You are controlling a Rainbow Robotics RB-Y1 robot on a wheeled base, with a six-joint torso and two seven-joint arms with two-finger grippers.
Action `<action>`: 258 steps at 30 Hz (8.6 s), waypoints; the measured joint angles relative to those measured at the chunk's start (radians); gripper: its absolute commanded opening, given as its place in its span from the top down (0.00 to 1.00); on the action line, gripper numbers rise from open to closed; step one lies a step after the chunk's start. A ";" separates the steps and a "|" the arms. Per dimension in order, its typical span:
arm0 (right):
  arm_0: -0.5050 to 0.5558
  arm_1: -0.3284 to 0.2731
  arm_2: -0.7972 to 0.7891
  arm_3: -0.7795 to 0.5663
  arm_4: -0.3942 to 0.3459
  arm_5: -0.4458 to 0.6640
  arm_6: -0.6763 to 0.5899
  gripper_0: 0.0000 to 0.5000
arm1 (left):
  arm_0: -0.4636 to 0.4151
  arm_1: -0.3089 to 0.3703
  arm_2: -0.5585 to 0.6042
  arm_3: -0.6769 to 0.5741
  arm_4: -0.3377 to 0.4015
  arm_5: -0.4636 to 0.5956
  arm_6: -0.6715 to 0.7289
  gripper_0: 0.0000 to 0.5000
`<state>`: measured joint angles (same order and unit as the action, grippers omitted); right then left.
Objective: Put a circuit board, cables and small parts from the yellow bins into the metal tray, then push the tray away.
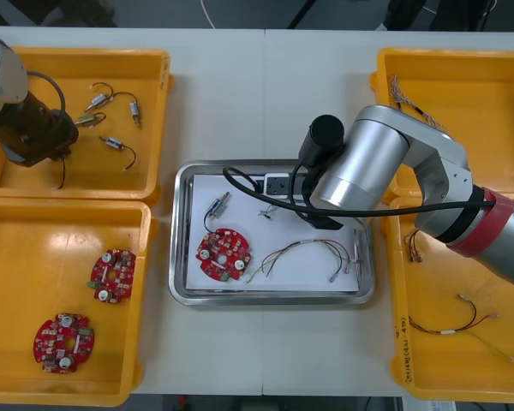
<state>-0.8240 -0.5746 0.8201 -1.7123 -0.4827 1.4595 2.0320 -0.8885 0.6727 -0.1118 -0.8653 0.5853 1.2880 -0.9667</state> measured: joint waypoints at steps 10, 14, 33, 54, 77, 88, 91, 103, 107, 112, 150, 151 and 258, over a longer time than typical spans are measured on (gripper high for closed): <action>0.000 0.000 -0.001 -0.037 0.000 0.038 0.000 0.00 | 0.000 0.002 0.003 -0.025 0.011 0.022 0.000 1.00; 0.000 0.002 -0.021 -0.092 0.000 0.136 0.000 0.00 | 0.002 0.005 0.022 -0.091 0.009 0.116 0.000 1.00; 0.002 0.058 -0.404 -0.268 0.000 0.456 0.000 0.00 | 0.013 0.017 0.092 -0.555 0.070 0.551 0.000 1.00; 0.111 -0.034 -0.816 -0.280 -0.066 0.457 -0.038 0.00 | -0.067 -0.120 -0.152 -0.775 0.166 0.623 0.224 1.00; 0.376 -0.140 -1.186 -0.295 -0.199 0.457 -0.143 0.00 | -0.095 -0.262 -0.489 -0.648 0.164 0.401 0.226 1.00; 0.514 -0.140 -1.215 -0.402 -0.197 0.457 -0.203 0.00 | -0.096 -0.289 -0.578 -0.522 0.140 0.288 0.226 1.00; 0.554 -0.138 -1.223 -0.449 -0.197 0.457 -0.214 0.00 | -0.096 -0.289 -0.603 -0.516 0.134 0.272 0.226 0.99; 0.634 -0.047 -1.250 -0.547 -0.132 0.457 -0.383 0.00 | -0.096 -0.289 -0.608 -0.516 0.135 0.269 0.226 0.00; 0.663 -0.014 -1.250 -0.560 -0.123 0.457 -0.444 0.00 | -0.096 -0.289 -0.608 -0.516 0.140 0.269 0.226 0.00; 0.703 0.023 -1.250 -0.563 -0.119 0.457 -0.444 0.00 | -0.096 -0.289 -0.606 -0.522 0.154 0.274 0.227 0.00; 0.748 0.044 -1.242 -0.564 -0.171 0.457 -0.536 0.00 | 0.117 0.200 -0.047 -1.018 0.445 0.625 0.220 0.00; 0.742 0.040 -1.234 -0.564 -0.174 0.457 -0.537 0.00 | 0.137 0.213 -0.032 -1.025 0.450 0.625 0.216 0.00; -0.039 0.052 0.426 -0.283 -0.053 0.096 -0.591 0.00 | 0.654 0.312 0.446 -1.237 0.476 0.626 -0.237 0.00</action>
<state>-0.8631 -0.5224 1.2457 -1.9949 -0.5355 1.5559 1.4411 -0.2350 0.9843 0.3347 -2.1020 1.0616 1.9136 -1.2033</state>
